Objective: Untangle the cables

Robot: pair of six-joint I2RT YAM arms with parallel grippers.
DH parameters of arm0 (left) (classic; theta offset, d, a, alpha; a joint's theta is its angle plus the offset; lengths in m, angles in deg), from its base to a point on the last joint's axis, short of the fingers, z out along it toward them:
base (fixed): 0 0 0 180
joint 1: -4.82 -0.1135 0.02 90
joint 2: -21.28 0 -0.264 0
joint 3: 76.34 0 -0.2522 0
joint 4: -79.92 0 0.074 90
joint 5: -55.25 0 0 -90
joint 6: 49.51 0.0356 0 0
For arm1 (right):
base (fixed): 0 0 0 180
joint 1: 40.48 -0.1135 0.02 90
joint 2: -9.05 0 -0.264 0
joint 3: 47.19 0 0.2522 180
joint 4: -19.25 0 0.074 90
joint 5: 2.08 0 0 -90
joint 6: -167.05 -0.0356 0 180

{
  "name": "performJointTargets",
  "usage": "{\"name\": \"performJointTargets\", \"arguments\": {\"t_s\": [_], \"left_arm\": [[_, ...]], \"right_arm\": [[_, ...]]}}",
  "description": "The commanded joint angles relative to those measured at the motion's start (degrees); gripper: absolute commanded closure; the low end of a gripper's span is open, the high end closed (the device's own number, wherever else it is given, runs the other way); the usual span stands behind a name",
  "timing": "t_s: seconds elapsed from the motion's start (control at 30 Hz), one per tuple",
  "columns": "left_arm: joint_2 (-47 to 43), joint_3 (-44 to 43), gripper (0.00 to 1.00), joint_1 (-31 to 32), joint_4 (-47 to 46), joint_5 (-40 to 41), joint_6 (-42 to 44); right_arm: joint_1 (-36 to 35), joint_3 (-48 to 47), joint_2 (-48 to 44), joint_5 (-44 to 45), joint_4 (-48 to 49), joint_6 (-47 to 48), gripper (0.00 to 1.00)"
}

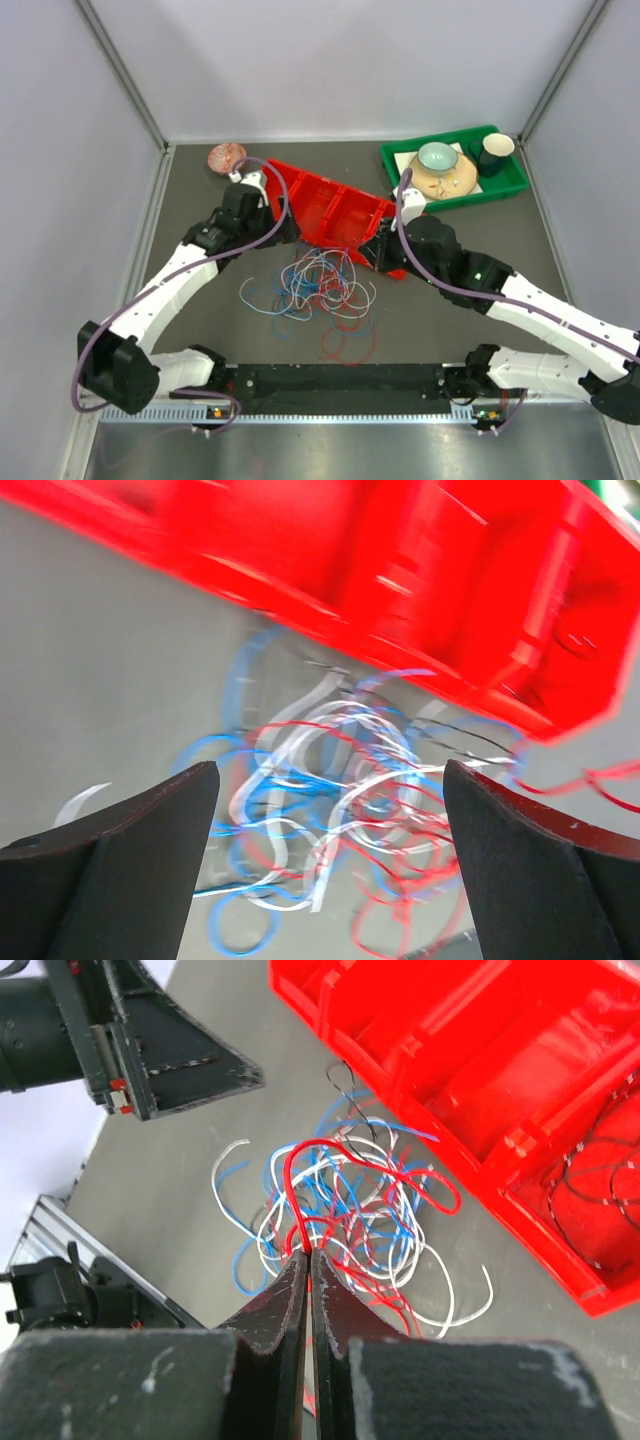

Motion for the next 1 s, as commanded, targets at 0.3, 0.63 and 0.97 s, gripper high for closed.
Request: {"name": "performJointTargets", "arguments": {"t_s": [0.3,0.63,0.97], "left_arm": [[14.84,2.96,0.01,11.29,-27.36,-20.63,2.8],[22.16,2.95,1.0,12.97,-32.99,-22.14,-0.44],[4.69,16.99,1.0,8.07,-18.85,-8.08,-2.46]], "right_arm": [[-0.72,3.23,-9.15,4.01,-6.71,-3.48,1.0],[-0.63,2.0,-11.52,6.37,-9.62,-4.1,1.0],[0.77,-9.93,-10.82,13.94,-10.58,6.26,1.0]]}}
